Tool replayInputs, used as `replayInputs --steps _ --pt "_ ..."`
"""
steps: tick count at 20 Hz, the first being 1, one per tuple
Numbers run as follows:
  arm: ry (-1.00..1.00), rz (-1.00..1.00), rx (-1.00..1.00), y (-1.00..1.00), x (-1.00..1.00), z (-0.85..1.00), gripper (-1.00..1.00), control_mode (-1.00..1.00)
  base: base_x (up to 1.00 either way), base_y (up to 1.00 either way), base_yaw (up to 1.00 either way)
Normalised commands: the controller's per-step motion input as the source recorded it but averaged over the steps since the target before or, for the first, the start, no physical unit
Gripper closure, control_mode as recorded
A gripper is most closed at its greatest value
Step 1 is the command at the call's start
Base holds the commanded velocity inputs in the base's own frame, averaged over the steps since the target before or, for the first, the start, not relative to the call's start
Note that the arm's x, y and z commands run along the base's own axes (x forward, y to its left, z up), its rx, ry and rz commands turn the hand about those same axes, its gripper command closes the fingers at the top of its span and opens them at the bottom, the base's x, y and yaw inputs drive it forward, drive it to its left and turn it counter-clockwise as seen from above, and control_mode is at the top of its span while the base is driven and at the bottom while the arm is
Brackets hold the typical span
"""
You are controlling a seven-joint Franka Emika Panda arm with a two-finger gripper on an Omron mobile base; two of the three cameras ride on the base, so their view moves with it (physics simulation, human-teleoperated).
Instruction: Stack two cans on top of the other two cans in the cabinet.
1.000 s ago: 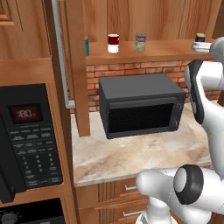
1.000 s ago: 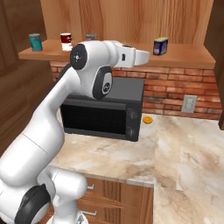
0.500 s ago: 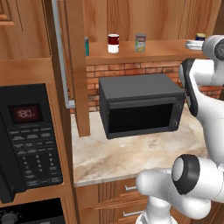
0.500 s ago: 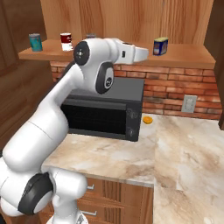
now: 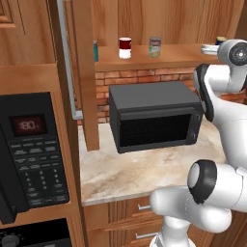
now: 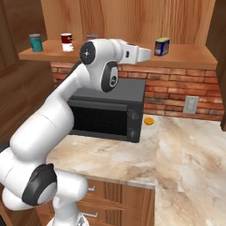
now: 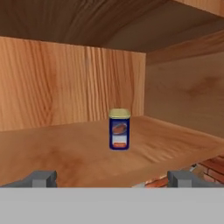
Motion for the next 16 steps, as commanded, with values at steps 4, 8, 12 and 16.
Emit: replayInputs --steps 4,8,12,16 --pt "0.00 0.00 0.02 -0.19 0.21 -0.05 -1.00 -1.00 0.00 0.00 0.00" --pt "0.00 0.00 0.02 -0.20 0.24 0.00 -1.00 -1.00 0.00 0.00 0.00" --pt "0.00 0.00 0.03 -0.12 0.28 0.00 -1.00 -1.00 0.00 0.00 0.00" --pt "0.01 0.00 0.00 -0.03 0.30 0.00 -1.00 -1.00 0.00 0.00 0.00"
